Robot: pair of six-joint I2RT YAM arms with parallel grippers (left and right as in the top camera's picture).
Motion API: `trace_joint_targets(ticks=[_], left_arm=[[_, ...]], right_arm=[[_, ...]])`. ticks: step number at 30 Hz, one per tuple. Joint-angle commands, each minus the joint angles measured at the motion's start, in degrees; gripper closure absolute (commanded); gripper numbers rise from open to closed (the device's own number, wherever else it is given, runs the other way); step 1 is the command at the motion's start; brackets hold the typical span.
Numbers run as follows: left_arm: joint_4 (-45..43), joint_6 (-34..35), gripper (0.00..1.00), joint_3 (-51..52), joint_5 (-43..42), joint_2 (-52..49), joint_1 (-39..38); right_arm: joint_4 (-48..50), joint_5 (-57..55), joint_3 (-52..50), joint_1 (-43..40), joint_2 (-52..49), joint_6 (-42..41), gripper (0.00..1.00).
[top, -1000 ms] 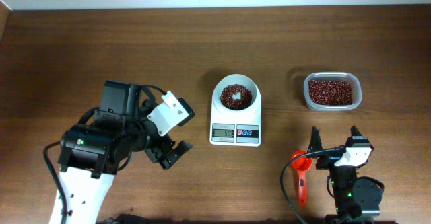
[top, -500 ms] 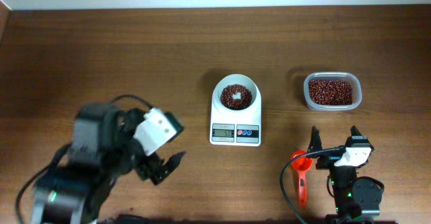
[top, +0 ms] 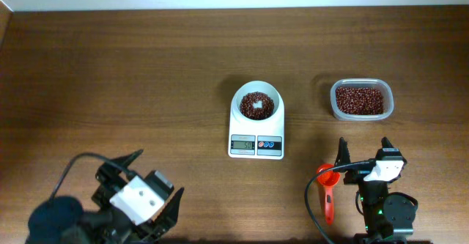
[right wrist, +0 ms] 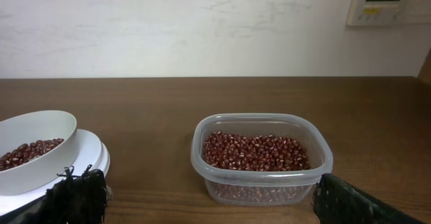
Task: Scoop and weigh 50g on scale
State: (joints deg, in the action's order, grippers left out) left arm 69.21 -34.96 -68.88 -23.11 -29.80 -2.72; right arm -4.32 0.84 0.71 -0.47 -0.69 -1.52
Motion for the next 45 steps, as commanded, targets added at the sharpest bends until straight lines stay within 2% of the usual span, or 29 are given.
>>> trace_joint_targets(ticks=[1,4,7,9,12,17,19,25,26,34,42,45], left_arm=[[-1.0,-0.9,0.01,6.9,-1.5,7.6,0.5],[-10.6,1.4,0.01,19.6,-5.2,16.7,0.5],[-26.1,11.4,0.01,31.4,-4.9,24.4,0.5],[-34.2,18.5,0.01,37.8,-1.2,27.0,0.8],[-38.0,25.9,0.01,43.3,7.5,29.6,1.8],[-44.1,26.8,0.01,48.0,15.7,29.5,2.2],[-46.9,26.8,0.01,51.5,15.6,29.5,3.3],[-62.8,29.8,0.01,64.1,15.8,29.5,3.7],[-65.0,32.2,0.01,66.2,17.8,29.5,3.7],[-65.5,33.0,0.01,68.4,24.5,29.5,3.6],[-64.5,33.1,0.01,68.4,24.4,29.5,2.8],[-65.1,35.9,0.01,68.4,27.1,29.5,2.8]], right_arm=[[-0.3,-0.7,-0.4,0.4,0.4,-0.2,0.01],[-0.3,-0.7,-0.4,0.4,0.4,-0.2,0.01],[-0.3,-0.7,-0.4,0.4,0.4,-0.2,0.01],[-0.3,-0.7,-0.4,0.4,0.4,-0.2,0.01],[-0.3,-0.7,-0.4,0.4,0.4,-0.2,0.01],[-0.3,-0.7,-0.4,0.4,0.4,-0.2,0.01],[-0.3,-0.7,-0.4,0.4,0.4,-0.2,0.01],[-0.3,-0.7,-0.4,0.4,0.4,-0.2,0.01],[-0.3,-0.7,-0.4,0.4,0.4,-0.2,0.01],[-0.3,-0.7,-0.4,0.4,0.4,-0.2,0.01],[-0.3,-0.7,-0.4,0.4,0.4,-0.2,0.01],[-0.3,-0.7,-0.4,0.4,0.4,-0.2,0.01]])
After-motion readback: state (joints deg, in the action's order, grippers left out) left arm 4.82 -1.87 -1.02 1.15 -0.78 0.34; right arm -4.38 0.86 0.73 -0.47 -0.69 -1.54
